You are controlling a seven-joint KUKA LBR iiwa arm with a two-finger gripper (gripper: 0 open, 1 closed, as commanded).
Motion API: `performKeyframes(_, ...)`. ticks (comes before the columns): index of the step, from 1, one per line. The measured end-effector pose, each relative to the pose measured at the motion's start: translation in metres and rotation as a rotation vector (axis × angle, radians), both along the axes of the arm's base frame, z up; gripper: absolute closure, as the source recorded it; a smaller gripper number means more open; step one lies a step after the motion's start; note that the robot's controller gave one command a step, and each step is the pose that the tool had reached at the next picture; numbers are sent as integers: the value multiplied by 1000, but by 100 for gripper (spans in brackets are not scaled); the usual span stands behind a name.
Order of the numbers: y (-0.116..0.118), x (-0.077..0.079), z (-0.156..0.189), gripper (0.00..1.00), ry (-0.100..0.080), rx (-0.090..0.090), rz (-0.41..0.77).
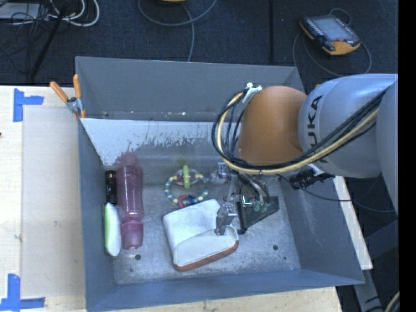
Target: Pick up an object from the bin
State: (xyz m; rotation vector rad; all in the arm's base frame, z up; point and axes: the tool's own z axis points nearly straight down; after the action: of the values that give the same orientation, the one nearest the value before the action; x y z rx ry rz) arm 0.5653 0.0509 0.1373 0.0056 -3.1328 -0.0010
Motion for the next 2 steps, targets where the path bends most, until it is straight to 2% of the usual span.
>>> performKeyframes(1, 0, 2, 4, 0, -7, 0, -1)
performKeyframes(2, 16, -9, -43, 0, -14, -1, 117)
